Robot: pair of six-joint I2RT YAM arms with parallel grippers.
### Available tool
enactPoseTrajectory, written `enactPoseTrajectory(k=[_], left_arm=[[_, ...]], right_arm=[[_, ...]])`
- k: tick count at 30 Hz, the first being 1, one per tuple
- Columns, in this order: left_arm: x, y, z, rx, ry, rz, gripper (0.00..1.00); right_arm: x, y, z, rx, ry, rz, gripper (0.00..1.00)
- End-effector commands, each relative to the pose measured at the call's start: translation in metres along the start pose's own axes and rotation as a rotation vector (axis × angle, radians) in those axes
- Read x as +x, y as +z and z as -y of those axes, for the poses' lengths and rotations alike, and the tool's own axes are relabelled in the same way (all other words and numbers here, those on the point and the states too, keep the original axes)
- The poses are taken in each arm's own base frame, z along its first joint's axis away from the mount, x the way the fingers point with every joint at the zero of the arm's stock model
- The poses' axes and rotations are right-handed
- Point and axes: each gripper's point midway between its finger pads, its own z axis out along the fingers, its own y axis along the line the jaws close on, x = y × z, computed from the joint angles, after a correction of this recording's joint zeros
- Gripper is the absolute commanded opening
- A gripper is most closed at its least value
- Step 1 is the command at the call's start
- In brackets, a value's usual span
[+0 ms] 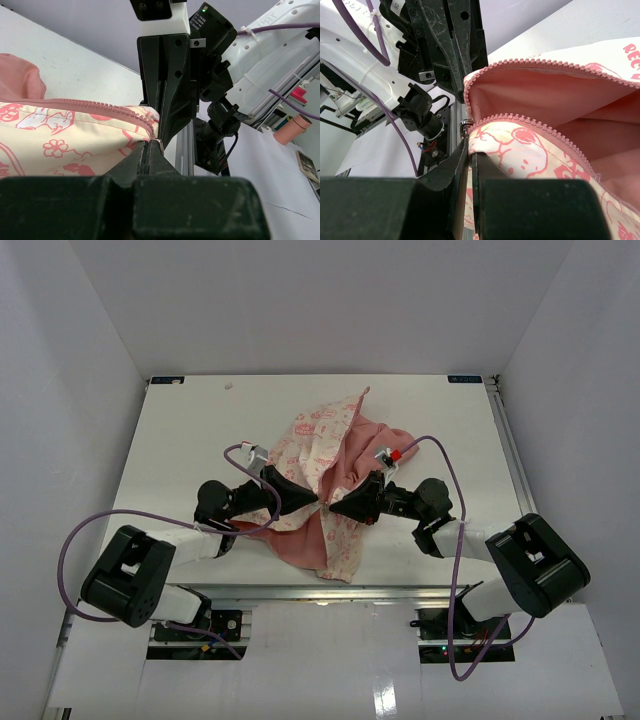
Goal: Zip up the jacket
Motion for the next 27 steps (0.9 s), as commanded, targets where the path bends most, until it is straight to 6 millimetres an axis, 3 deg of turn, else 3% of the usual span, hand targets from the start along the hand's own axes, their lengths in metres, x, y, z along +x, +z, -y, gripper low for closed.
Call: enactPoseTrajectory(k=[1,27], left_arm=[[-0.0121,0.0045,0.0149,0.077,0.043,0.029,0.00],[-0.0053,0.0044,0.0155,0.107,0.026,0.014,0.00]], right_arm=[[-0.0701,-0.0056,-0.0682,-0.258,-0.419,0.287,0.08],[-0.0750,-0.0063,-0.0714,-0.262,-0.431,0.305,0.08]])
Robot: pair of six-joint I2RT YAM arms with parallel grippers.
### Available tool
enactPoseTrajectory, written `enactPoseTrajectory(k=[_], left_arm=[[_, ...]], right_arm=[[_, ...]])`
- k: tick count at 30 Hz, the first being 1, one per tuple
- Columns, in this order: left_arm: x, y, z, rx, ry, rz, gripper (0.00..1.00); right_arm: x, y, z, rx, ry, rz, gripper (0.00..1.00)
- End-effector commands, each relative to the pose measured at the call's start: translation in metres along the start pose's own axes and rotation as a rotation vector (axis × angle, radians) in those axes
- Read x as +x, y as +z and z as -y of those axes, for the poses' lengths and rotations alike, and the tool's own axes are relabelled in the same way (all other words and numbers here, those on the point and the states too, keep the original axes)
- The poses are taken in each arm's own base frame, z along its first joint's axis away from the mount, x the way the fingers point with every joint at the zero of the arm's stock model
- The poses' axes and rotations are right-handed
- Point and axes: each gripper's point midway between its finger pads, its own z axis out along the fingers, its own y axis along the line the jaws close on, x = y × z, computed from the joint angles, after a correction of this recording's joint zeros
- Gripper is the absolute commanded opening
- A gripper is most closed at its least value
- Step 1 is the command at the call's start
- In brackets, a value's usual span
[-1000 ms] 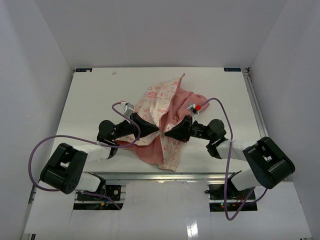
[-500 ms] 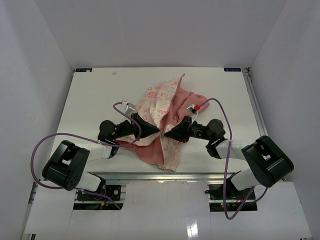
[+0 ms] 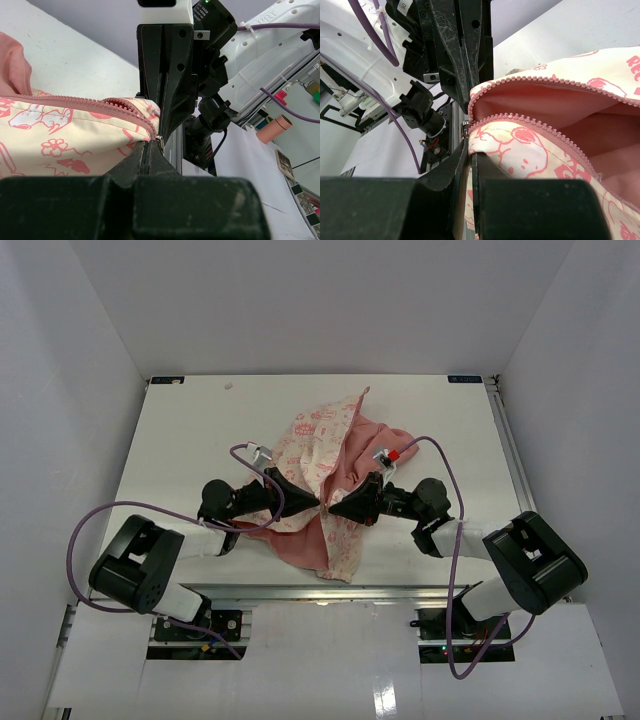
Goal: Zip up the jacket
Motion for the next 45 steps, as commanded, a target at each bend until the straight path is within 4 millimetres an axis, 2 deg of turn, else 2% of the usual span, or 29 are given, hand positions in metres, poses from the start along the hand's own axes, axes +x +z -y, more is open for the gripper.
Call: enactPoseTrajectory(k=[1,16,25,32,39,45], left_arm=[[-0.019,0.004,0.022,0.103,0.127,0.045,0.00],[-0.004,0.001,0.031,0.175,0.111,-0.030,0.00],[-0.003,-0.001,0.028,0.137,0.158,-0.055,0.00],[-0.003,-0.003,0.017,0.040,0.198,-0.085,0.00],[0.003,0.001,0.007,-0.005,0.207,-0.126,0.00],[0.007,0.002,0.011,0.012,0.212,-0.145,0.00]], right_arm=[[-0.078,-0.008,-0.075,-0.264,-0.457,0.318,0.08],[-0.081,-0.006,-0.072,-0.258,-0.447,0.320,0.08],[-0.078,-0.002,-0.056,-0.198,-0.414,0.278,0.08],[-0.073,0.001,-0.043,-0.139,-0.405,0.228,0.08],[-0.075,0.000,-0.047,-0.137,-0.422,0.218,0.08],[-0.076,0.001,-0.048,-0.138,-0.429,0.217,0.08]])
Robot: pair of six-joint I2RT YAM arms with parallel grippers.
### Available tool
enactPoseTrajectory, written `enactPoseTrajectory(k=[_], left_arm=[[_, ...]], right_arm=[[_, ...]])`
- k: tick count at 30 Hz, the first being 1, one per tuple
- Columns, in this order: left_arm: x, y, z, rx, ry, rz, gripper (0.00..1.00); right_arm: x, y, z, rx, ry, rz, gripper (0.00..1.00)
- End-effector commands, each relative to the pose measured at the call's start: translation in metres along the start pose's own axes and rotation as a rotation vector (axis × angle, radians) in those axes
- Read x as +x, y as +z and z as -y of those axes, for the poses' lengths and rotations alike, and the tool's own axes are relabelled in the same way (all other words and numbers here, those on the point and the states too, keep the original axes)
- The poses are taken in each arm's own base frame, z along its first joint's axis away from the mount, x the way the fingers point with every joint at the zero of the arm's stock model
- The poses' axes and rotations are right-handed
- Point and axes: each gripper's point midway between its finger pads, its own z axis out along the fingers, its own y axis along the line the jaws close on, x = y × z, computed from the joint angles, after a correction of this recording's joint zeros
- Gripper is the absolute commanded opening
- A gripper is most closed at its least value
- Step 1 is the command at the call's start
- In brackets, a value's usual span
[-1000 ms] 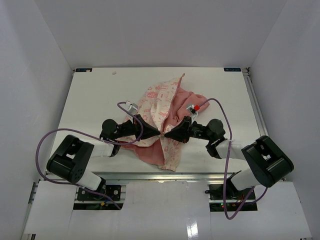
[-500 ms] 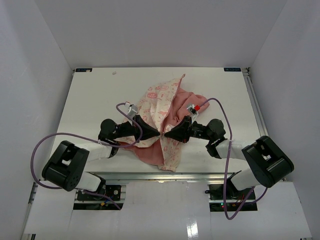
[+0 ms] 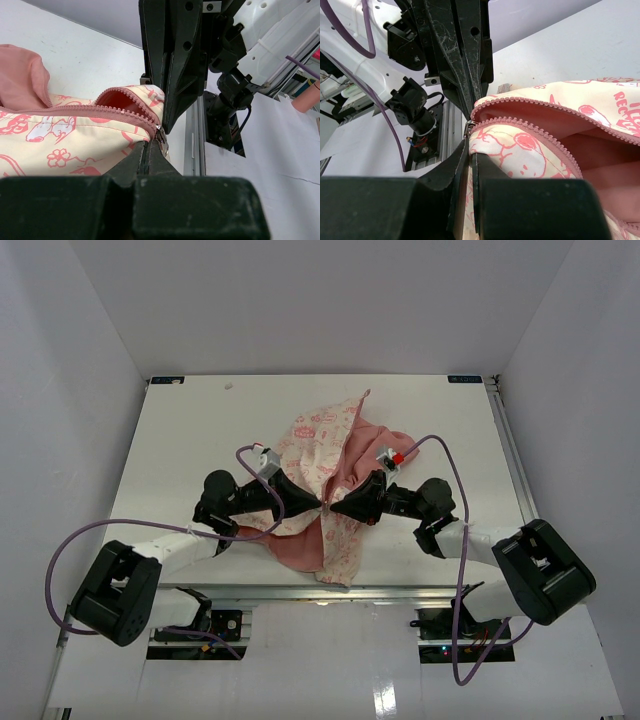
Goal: Zip up the jacket
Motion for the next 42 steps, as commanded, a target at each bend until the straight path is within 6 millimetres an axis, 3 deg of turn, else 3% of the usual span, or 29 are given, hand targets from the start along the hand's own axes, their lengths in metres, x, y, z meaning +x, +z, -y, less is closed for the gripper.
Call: enactPoseTrajectory(k=[1,12,16,19,24,39,42], left_arm=[[0.008,0.000,0.006,0.026,0.007,-0.046,0.00],[0.004,0.001,0.015,0.055,0.008,-0.031,0.01],[0.001,0.002,0.022,0.096,-0.022,-0.013,0.20],[-0.001,0.002,0.027,0.120,-0.039,-0.001,0.27],[-0.003,0.002,0.030,0.134,-0.038,0.009,0.30],[0.003,0.004,0.024,0.124,-0.073,-0.014,0.31],[0.005,0.004,0.023,0.119,-0.073,-0.023,0.24]], right_arm=[[-0.069,0.005,-0.028,-0.096,-0.280,0.200,0.08],[-0.066,0.008,-0.024,-0.097,-0.295,0.169,0.08],[-0.061,0.004,-0.030,-0.124,-0.304,0.164,0.08],[-0.059,0.003,-0.033,-0.138,-0.308,0.162,0.08],[-0.056,0.002,-0.036,-0.154,-0.305,0.156,0.08],[-0.058,0.004,-0.036,-0.157,-0.291,0.162,0.08],[-0.059,0.004,-0.036,-0.155,-0.287,0.164,0.08]])
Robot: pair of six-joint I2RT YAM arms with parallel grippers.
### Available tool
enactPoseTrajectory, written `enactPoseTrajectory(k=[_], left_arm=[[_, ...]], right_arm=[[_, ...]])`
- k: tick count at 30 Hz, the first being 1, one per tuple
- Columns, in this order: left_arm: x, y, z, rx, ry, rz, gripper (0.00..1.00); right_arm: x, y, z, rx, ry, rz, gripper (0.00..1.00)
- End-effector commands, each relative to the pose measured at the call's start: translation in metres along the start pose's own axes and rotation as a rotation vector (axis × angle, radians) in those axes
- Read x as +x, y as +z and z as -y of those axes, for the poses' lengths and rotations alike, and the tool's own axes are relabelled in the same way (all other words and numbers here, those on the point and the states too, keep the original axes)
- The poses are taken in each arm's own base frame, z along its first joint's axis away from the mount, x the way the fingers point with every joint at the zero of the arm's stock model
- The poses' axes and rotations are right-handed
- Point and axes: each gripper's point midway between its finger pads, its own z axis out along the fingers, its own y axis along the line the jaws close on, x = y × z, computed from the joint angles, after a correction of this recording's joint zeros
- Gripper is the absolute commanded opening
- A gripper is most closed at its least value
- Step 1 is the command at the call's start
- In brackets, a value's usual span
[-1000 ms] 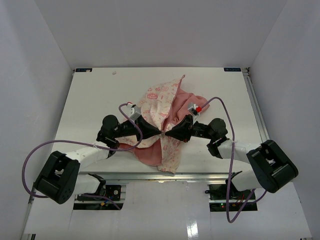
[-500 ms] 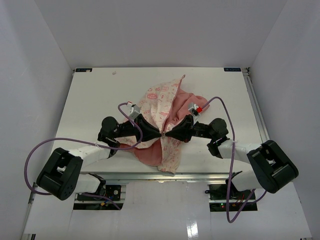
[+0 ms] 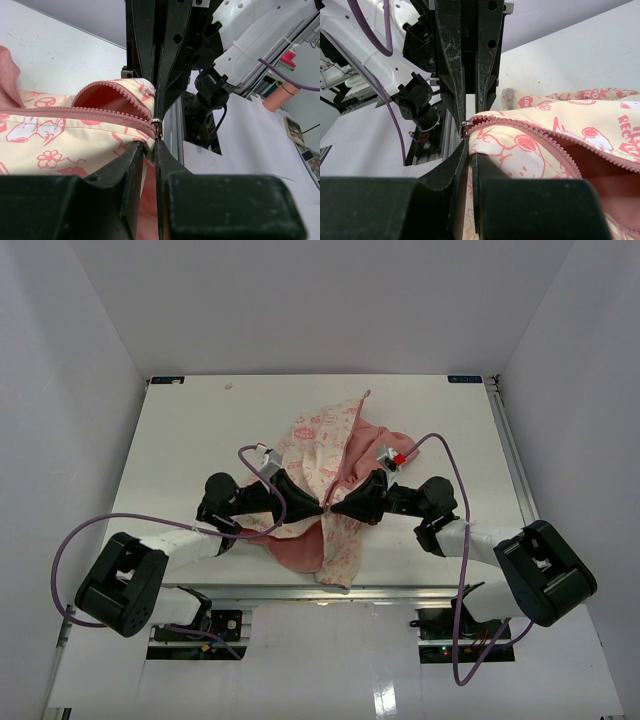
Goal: Zip up the jacket
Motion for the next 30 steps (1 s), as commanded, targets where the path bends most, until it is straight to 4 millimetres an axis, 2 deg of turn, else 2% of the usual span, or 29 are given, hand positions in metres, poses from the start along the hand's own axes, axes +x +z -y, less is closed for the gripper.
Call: enactPoseTrajectory(k=[1,4,5,13,21,30], left_arm=[[0.003,0.001,0.008,0.038,0.014,-0.029,0.21],[0.003,0.002,0.007,0.034,0.015,-0.031,0.03],[0.002,0.002,0.007,0.031,0.016,-0.031,0.00],[0.006,-0.005,0.008,-0.013,0.050,-0.039,0.00],[0.024,-0.003,0.003,-0.018,0.059,-0.098,0.00],[0.032,0.000,-0.001,-0.034,0.071,-0.141,0.00]], right_arm=[[-0.056,0.006,-0.025,-0.097,-0.248,0.172,0.08],[-0.057,0.007,-0.026,-0.099,-0.248,0.174,0.08],[-0.057,0.007,-0.025,-0.096,-0.244,0.173,0.08],[-0.061,0.011,-0.008,-0.032,-0.243,0.147,0.08],[-0.081,0.014,-0.005,0.005,-0.269,0.152,0.08],[-0.090,0.016,0.005,0.045,-0.274,0.134,0.08]])
